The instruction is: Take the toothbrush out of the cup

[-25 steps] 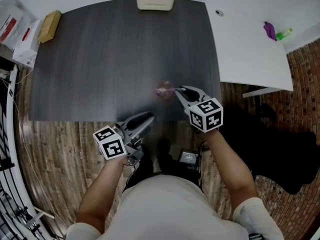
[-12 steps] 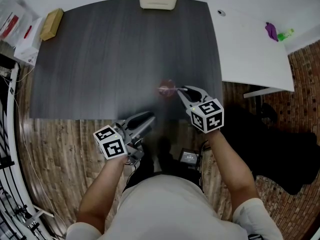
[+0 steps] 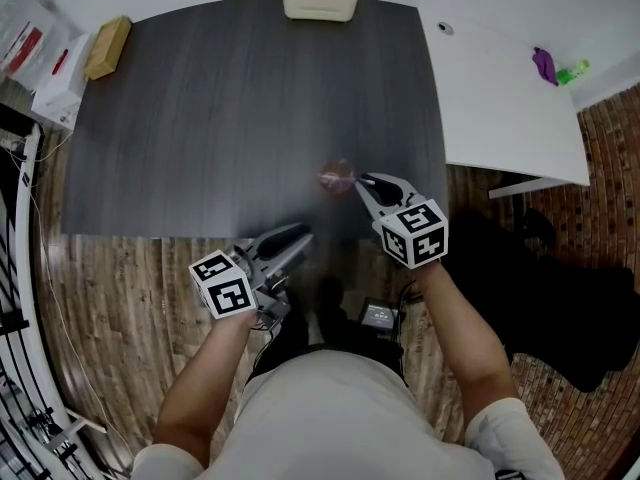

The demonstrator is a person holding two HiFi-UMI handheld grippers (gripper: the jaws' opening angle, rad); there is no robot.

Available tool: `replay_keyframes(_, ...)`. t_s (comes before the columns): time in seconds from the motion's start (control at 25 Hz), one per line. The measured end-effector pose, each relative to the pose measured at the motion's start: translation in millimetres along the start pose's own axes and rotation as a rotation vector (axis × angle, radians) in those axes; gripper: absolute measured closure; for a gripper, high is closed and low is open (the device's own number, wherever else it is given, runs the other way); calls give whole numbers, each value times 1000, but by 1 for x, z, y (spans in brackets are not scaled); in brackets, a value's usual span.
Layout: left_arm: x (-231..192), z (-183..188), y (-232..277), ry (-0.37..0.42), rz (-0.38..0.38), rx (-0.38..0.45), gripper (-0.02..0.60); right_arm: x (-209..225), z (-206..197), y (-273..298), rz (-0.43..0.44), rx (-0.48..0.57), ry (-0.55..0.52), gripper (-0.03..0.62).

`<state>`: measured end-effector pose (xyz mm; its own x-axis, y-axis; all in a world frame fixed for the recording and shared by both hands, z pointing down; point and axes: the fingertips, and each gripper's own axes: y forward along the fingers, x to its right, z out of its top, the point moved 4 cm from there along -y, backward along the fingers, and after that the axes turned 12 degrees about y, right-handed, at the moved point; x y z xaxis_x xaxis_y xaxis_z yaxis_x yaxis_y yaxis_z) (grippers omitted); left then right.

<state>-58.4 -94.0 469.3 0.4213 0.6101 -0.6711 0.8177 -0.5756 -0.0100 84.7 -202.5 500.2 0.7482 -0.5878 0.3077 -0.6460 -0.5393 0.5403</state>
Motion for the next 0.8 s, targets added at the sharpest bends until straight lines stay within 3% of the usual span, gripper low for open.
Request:
replay_keyframes(0.52,2,-1,0,4,1,-2,502,0,-2,0,8,-16,-34,539)
replay_keyframes(0.8,6,4,-1,13,0,15,502,5,9,-8,-28,26,64,542)
